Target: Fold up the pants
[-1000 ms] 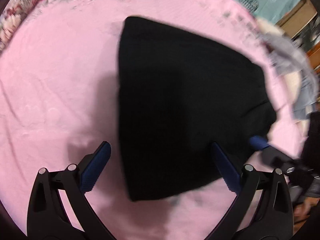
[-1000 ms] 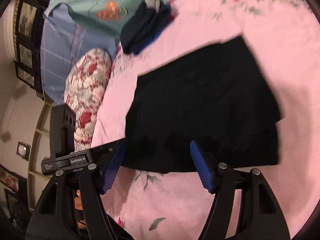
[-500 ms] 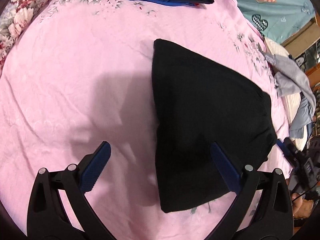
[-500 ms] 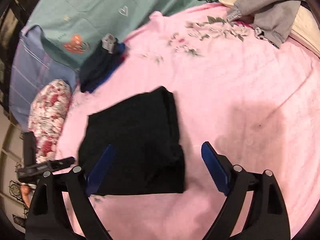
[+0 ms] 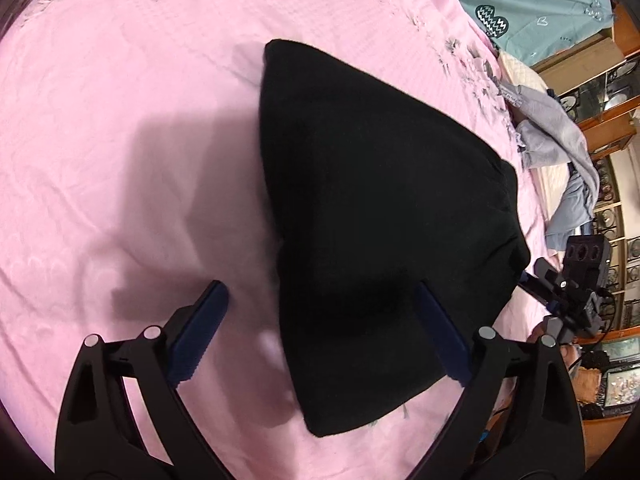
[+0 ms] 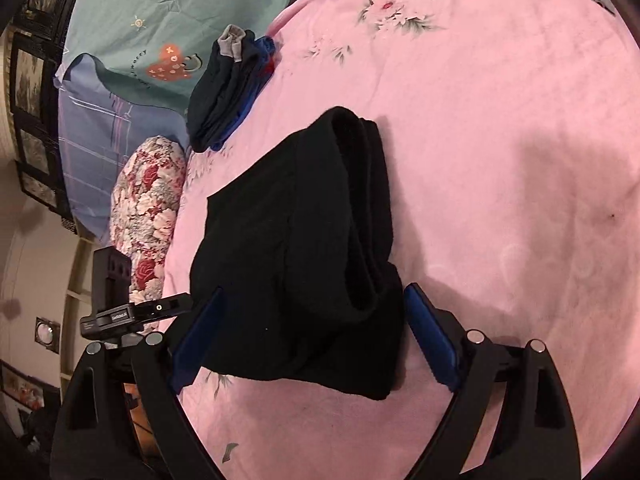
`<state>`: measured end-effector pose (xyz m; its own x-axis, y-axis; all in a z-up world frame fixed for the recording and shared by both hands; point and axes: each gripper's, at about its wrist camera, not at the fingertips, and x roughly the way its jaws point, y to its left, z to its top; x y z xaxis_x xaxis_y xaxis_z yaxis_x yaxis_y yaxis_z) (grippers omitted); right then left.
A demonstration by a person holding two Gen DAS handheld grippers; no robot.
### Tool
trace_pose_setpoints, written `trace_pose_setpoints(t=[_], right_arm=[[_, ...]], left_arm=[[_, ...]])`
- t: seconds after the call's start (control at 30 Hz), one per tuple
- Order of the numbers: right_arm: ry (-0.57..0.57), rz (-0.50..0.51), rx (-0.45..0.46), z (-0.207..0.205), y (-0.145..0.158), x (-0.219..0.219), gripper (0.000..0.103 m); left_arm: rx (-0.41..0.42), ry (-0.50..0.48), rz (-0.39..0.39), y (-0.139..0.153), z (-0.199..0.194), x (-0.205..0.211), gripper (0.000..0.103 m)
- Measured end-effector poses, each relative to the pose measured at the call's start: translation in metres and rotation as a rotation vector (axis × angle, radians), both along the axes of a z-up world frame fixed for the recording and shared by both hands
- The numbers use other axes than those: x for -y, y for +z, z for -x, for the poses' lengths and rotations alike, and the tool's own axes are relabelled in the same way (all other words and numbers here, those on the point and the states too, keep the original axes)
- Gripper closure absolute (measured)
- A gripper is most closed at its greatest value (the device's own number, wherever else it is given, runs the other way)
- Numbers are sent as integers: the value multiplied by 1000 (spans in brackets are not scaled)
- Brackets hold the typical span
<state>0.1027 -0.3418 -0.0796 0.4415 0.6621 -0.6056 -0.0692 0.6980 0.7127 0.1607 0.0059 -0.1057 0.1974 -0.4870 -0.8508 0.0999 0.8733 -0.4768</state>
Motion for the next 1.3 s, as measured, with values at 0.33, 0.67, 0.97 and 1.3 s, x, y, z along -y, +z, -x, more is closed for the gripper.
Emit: trace_pose_setpoints(t=[0.33,0.67,0.97,1.3], right_arm=[[60,-47,5,-17,-4,-15,28],[59,16,-1,-38,-6,-45,30],[31,44,53,-26,22,-57,68],[33,160,23,-36,29,-63,68]], left_arm=[[-30,-63,168,-10,-17,1,48],[57,-89,42,3,-23,49,32],[142,-79,48,39,-14,37,81],[80,-88,56,17,-20,34,77]])
